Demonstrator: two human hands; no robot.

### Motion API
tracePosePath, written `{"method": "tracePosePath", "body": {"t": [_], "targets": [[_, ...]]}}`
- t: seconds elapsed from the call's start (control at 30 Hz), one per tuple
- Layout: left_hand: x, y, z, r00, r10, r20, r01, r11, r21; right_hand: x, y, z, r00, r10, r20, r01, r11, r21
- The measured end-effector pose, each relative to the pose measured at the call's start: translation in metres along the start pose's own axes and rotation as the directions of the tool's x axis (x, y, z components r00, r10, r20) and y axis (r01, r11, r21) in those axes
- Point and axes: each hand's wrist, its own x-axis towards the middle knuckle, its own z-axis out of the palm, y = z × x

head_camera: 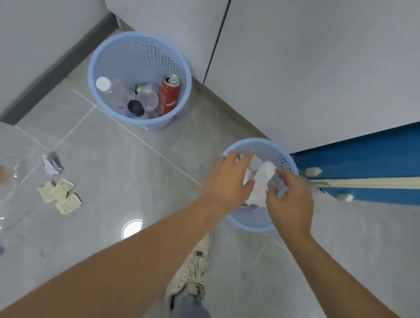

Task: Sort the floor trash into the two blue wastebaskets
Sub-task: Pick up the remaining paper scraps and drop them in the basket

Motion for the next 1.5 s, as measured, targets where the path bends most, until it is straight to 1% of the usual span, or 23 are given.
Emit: {"method": "tracePosePath", "body": {"t": [0.07,0.13,0.2,0.27,0.33,0.37,0.47,0.53,0.63,0.73,0.83,0.93,0.97,1.0,1.03,1.07,1.13,1.2,1.27,1.37,1.5], "targets": [[-0.021,-0.016,-0.018,0.997,0.009,-0.081,-0.011,1.000,-0.024,-0.007,-0.018,0.009,0.998,-0.063,0.026,0.062,0.998,0.027],[-0.051,-0.047,-0.041,0.989,-0.033,-0.145,0.029,0.999,-0.031,-0.016,-0.050,0.024,0.988,-0.141,0.054,0.139,0.989,0.045],[-0.083,-0.090,-0.063,0.975,-0.113,-0.194,0.106,0.993,-0.045,-0.028,-0.090,0.047,0.969,-0.221,0.106,0.213,0.973,0.083],[-0.114,-0.134,-0.085,0.949,-0.202,-0.242,0.195,0.979,-0.054,-0.041,-0.128,0.078,0.942,-0.283,0.182,0.258,0.955,0.150],[-0.146,-0.180,-0.106,0.911,-0.294,-0.290,0.288,0.955,-0.065,-0.058,-0.164,0.118,0.895,-0.358,0.265,0.307,0.927,0.217],[-0.159,-0.199,-0.113,0.891,-0.338,-0.303,0.332,0.941,-0.073,-0.066,-0.179,0.136,0.868,-0.395,0.299,0.334,0.912,0.237],[-0.204,-0.272,-0.126,0.800,-0.490,-0.346,0.477,0.870,-0.128,-0.104,-0.222,0.211,0.767,-0.476,0.430,0.412,0.879,0.240],[-0.222,-0.318,-0.122,0.749,-0.556,-0.360,0.534,0.829,-0.168,-0.123,-0.241,0.259,0.709,-0.504,0.494,0.455,0.862,0.226],[-0.233,-0.375,-0.105,0.703,-0.619,-0.351,0.592,0.782,-0.193,-0.139,-0.253,0.327,0.600,-0.540,0.590,0.555,0.812,0.180],[-0.226,-0.415,-0.078,0.687,-0.642,-0.341,0.602,0.765,-0.228,-0.139,-0.259,0.383,0.499,-0.589,0.636,0.676,0.724,0.140],[-0.207,-0.439,-0.050,0.688,-0.644,-0.335,0.599,0.764,-0.240,-0.137,-0.264,0.428,0.394,-0.669,0.630,0.750,0.630,0.200],[-0.190,-0.456,-0.026,0.710,-0.603,-0.363,0.586,0.793,-0.170,-0.133,-0.261,0.455,0.261,-0.707,0.657,0.835,0.507,0.214],[-0.186,-0.460,-0.020,0.711,-0.594,-0.376,0.592,0.794,-0.135,-0.131,-0.259,0.460,0.240,-0.710,0.662,0.864,0.468,0.188],[-0.183,-0.464,-0.016,0.705,-0.588,-0.396,0.601,0.792,-0.105,-0.128,-0.257,0.464,0.240,-0.714,0.657,0.888,0.435,0.148],[-0.181,-0.466,-0.014,0.698,-0.584,-0.414,0.607,0.790,-0.090,-0.124,-0.254,0.465,0.259,-0.718,0.647,0.904,0.416,0.099],[-0.180,-0.467,-0.013,0.697,-0.579,-0.424,0.605,0.791,-0.085,-0.121,-0.251,0.466,0.287,-0.722,0.629,0.910,0.411,0.057],[-0.183,-0.466,-0.014,0.717,-0.559,-0.417,0.586,0.807,-0.075,-0.118,-0.244,0.464,0.348,-0.723,0.597,0.897,0.441,0.012],[-0.191,-0.460,-0.017,0.729,-0.551,-0.406,0.570,0.817,-0.086,-0.116,-0.238,0.455,0.405,-0.710,0.576,0.866,0.500,0.008],[-0.202,-0.446,-0.024,0.721,-0.551,-0.420,0.566,0.818,-0.102,-0.117,-0.234,0.436,0.473,-0.689,0.549,0.816,0.577,0.021],[-0.209,-0.401,-0.039,0.733,-0.515,-0.444,0.516,0.847,-0.130,-0.120,-0.224,0.380,0.600,-0.643,0.476,0.703,0.708,0.069],[-0.189,-0.302,-0.063,0.833,-0.372,-0.409,0.354,0.927,-0.123,-0.110,-0.199,0.271,0.759,-0.558,0.335,0.565,0.820,0.088]]}}
